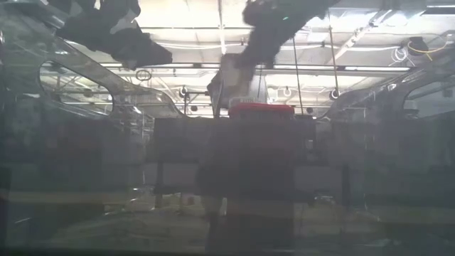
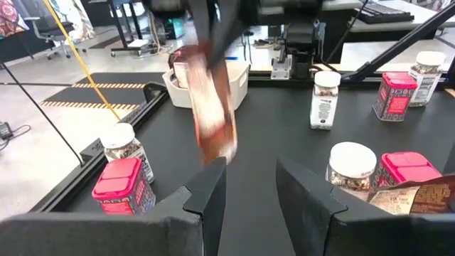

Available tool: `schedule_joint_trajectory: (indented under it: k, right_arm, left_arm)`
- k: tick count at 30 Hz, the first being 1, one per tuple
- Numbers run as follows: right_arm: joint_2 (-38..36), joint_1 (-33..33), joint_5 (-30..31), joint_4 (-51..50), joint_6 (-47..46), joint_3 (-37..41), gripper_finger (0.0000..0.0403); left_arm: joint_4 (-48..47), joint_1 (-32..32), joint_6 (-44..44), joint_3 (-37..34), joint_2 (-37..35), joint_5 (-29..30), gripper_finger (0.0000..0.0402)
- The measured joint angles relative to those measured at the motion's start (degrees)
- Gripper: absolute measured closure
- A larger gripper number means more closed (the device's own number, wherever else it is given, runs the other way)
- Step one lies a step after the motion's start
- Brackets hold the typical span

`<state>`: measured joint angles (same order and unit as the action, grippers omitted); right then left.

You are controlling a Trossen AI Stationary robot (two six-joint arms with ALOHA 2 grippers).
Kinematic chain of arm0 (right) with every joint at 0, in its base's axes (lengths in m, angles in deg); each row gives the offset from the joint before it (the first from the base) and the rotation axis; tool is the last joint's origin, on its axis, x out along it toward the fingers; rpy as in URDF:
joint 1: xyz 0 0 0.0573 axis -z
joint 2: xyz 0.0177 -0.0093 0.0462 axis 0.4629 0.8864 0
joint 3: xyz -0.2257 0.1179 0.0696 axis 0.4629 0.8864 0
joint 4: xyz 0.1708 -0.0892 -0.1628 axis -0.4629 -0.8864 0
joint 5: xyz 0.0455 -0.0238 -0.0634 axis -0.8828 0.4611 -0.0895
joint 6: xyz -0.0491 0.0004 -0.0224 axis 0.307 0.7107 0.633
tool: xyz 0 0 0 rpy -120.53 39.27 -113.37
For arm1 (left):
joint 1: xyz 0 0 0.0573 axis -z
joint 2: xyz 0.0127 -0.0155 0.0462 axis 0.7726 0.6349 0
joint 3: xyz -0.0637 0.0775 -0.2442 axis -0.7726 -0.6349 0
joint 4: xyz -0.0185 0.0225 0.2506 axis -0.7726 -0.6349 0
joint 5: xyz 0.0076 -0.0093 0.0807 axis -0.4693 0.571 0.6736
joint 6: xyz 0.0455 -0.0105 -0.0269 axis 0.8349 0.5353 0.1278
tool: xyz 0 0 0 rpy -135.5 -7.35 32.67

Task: Sort spices by type
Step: Put the brown seasoning pack into the right white bin

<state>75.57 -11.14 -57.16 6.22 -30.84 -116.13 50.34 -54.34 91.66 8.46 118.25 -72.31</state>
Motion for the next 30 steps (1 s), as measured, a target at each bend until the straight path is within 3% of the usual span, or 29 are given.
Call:
schedule_joint_trajectory:
  k: [6,16,23,30]
  right_arm:
    - [-10.5,2.6,10.6,-13.5,-4.6,0.0,0.0403]
    - [-22.5,3.8,29.7,-34.5,-24.1,3.4,0.0403]
    - [-29.8,5.4,35.3,-32.3,-32.1,13.8,0.0403]
    - [-33.7,6.1,36.5,-30.9,-36.5,21.3,0.0403]
  left_arm:
    - [-0.2,0.0,0.0,0.0,0.0,0.0,0.0274]
    - [-0.2,0.0,0.6,0.0,0.0,0.0,0.0274]
    - [-0.2,0.0,0.4,0.0,0.0,0.0,0.0274]
    - [-0.2,0.0,0.4,0.0,0.0,0.0,0.0274]
